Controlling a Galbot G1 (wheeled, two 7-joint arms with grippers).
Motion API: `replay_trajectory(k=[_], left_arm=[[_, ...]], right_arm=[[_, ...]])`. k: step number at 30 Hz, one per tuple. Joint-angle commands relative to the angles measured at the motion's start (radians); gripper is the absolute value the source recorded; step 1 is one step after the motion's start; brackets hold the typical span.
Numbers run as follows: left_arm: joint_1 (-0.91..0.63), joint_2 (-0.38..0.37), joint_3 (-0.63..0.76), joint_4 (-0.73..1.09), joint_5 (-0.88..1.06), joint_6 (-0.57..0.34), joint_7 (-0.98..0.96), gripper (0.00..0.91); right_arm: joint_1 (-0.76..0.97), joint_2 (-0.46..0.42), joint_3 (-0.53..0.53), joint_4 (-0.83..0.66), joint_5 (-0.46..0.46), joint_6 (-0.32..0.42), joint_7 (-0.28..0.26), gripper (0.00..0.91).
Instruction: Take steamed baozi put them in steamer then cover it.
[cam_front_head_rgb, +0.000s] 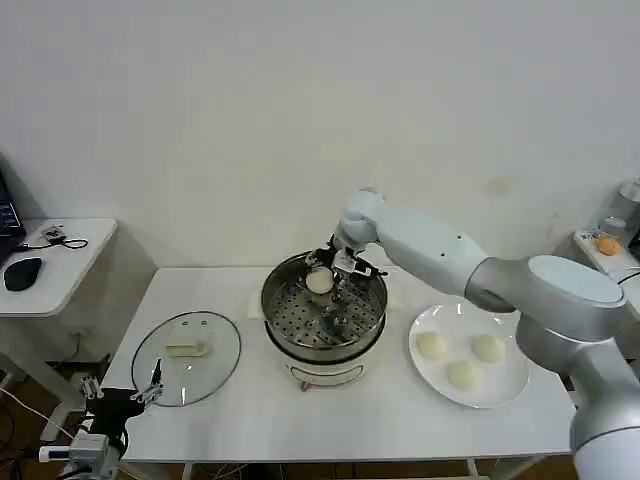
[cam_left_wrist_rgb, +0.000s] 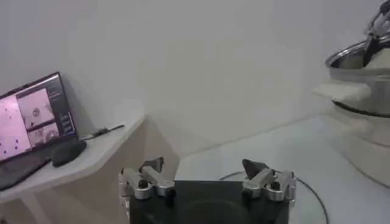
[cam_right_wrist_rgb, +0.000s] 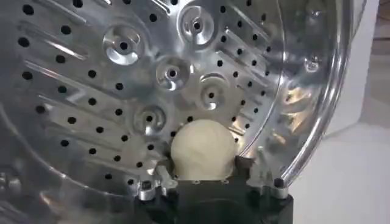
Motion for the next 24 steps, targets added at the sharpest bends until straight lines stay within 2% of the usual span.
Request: replay_trajectory(k=[1,3,4,6,7,8,9,10,15,22,24], left_arm=[[0.0,-0.004,0.012,0.003,0.004,0.001,0.0,0.907],[0.0,-0.002,0.014,0.007,0.003,0.003,0.001,0.907],[0.002,0.001,0.014,0.008,0.0,0.003,0.002,0.907],[0.003,0.004,0.015,0.009,-0.002,0.005,0.003,0.907],[0.003,0.007,0.018,0.007,-0.002,0.008,0.005,0.907],[0.002,0.008,0.021,0.004,-0.003,0.011,0.005,0.907],[-0.002,0.011,0.029,0.0,-0.002,0.017,0.006,0.907],[-0.006,0.013,0.035,-0.005,-0.002,0.019,0.007,0.907],[-0.029,0.04,0.064,-0.01,-0.017,0.041,0.018,0.907],[-0.07,0.056,0.11,-0.007,-0.016,0.057,0.02,0.907],[-0.075,0.065,0.109,-0.006,-0.016,0.056,0.021,0.907]], right_arm=[[0.073,-0.042,-0.016,0.094,0.097,-0.026,-0.033,0.907],[0.126,-0.075,-0.036,0.134,0.153,-0.068,-0.056,0.907],[0.166,-0.103,-0.058,0.176,0.24,-0.118,-0.083,0.907],[0.235,-0.153,-0.099,0.248,0.386,-0.193,-0.105,0.907],[0.275,-0.183,-0.121,0.306,0.449,-0.27,-0.115,0.907],[0.29,-0.2,-0.126,0.322,0.465,-0.279,-0.116,0.907],[0.325,-0.255,-0.148,0.385,0.526,-0.353,-0.122,0.907],[0.343,-0.291,-0.165,0.42,0.565,-0.388,-0.126,0.907],[0.38,-0.49,-0.228,0.558,0.619,-0.505,-0.142,0.907],[0.352,-0.802,-0.262,0.69,0.648,-0.644,-0.141,0.907],[0.332,-0.867,-0.268,0.733,0.648,-0.675,-0.145,0.907]])
